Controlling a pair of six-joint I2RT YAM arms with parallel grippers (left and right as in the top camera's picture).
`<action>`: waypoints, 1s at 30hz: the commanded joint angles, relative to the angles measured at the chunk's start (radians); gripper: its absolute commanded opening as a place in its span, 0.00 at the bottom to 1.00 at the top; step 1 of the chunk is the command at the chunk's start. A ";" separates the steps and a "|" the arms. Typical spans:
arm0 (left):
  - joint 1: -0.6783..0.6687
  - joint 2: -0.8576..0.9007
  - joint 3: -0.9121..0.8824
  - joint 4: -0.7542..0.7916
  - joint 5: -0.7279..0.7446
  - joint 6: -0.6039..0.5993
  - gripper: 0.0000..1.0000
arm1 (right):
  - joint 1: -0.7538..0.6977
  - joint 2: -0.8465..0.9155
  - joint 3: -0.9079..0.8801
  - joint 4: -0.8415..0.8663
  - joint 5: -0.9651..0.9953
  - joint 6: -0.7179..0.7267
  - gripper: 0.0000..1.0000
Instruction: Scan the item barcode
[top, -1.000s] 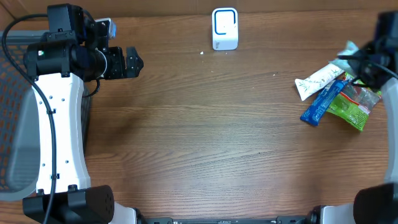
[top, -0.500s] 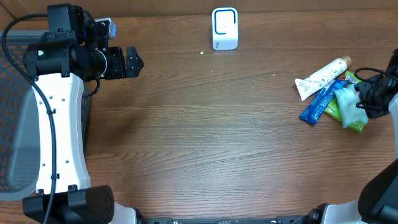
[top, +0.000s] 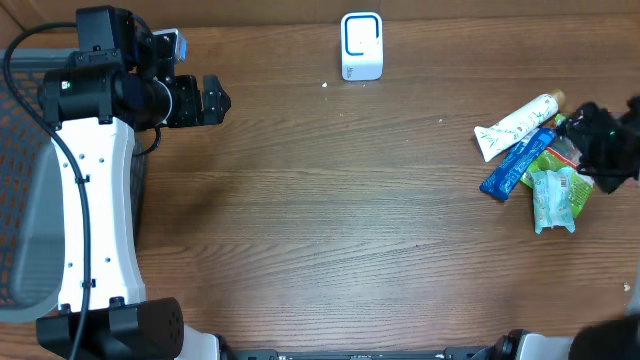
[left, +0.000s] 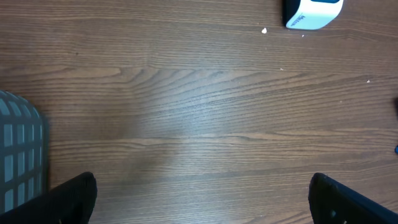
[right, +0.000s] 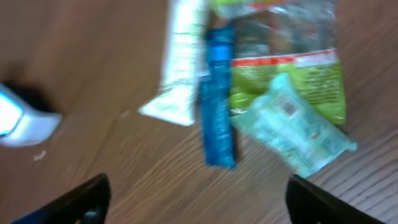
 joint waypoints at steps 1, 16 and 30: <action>0.000 0.006 0.004 0.004 0.009 0.019 1.00 | 0.049 -0.147 0.082 -0.061 -0.073 -0.122 0.95; 0.000 0.006 0.004 0.004 0.008 0.019 1.00 | 0.148 -0.450 0.096 -0.246 -0.175 -0.135 1.00; 0.000 0.006 0.004 0.004 0.009 0.019 1.00 | 0.290 -0.605 -0.179 0.134 0.033 -0.317 1.00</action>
